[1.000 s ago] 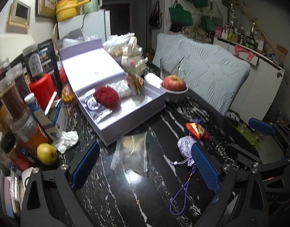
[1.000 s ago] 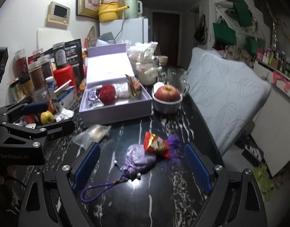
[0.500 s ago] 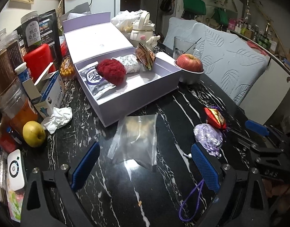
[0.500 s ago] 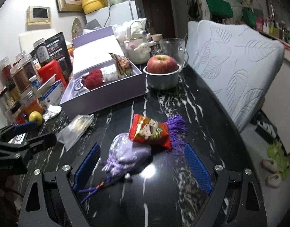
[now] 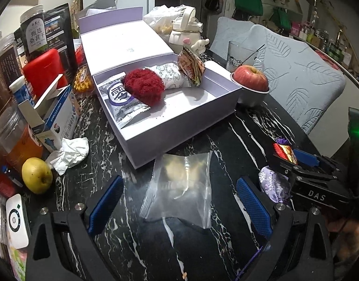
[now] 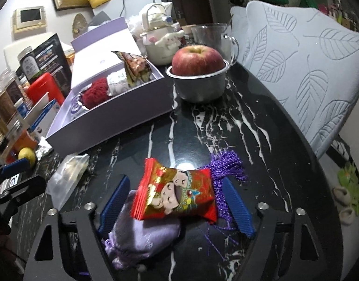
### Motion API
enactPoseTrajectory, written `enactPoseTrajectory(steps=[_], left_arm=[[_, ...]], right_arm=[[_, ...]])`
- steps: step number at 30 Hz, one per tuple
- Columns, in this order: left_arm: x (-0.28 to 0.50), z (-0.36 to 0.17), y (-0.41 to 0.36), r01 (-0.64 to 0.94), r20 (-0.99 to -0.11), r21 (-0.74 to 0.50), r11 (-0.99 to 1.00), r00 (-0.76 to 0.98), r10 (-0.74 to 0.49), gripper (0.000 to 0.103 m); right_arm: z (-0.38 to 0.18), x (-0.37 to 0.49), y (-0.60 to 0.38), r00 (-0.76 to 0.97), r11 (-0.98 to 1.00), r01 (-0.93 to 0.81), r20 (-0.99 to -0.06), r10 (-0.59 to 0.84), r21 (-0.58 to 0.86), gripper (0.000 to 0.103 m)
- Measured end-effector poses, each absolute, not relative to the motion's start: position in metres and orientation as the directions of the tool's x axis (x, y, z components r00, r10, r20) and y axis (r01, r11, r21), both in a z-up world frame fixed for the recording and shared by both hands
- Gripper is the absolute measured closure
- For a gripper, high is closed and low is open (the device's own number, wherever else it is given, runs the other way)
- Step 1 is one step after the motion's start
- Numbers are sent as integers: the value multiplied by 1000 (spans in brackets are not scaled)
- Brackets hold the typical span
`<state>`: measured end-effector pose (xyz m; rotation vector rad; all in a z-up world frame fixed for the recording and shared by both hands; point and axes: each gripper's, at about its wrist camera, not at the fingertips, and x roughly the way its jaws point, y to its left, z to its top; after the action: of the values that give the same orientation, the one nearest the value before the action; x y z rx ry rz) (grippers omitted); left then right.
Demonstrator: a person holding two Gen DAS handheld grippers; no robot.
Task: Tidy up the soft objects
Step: 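Grasp the clear zip bag with the left tool while the right tool grasps the red cartoon packet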
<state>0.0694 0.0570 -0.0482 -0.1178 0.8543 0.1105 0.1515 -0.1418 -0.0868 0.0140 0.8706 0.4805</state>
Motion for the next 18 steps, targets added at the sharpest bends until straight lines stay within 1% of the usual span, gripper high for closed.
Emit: enactPoseTrajectory(steps=[2, 5, 10, 18], left_arm=[[73, -50, 58, -145, -762, -53, 988, 645, 54, 4], [76, -54, 60, -150, -770, -55, 987, 636, 54, 4], [79, -57, 61, -140, -774, -53, 989, 631, 48, 4], [78, -60, 62, -142, -775, -75, 987, 631, 32, 4]], right_arm=[[-91, 155, -142, 531, 895, -394, -743, 407, 209, 39], [-91, 155, -143, 534, 893, -395, -738, 413, 213, 43], [-88, 149, -151, 543, 895, -388, -730, 416, 222, 45], [-73, 126, -174, 585, 906, -359, -703, 405, 224, 45]])
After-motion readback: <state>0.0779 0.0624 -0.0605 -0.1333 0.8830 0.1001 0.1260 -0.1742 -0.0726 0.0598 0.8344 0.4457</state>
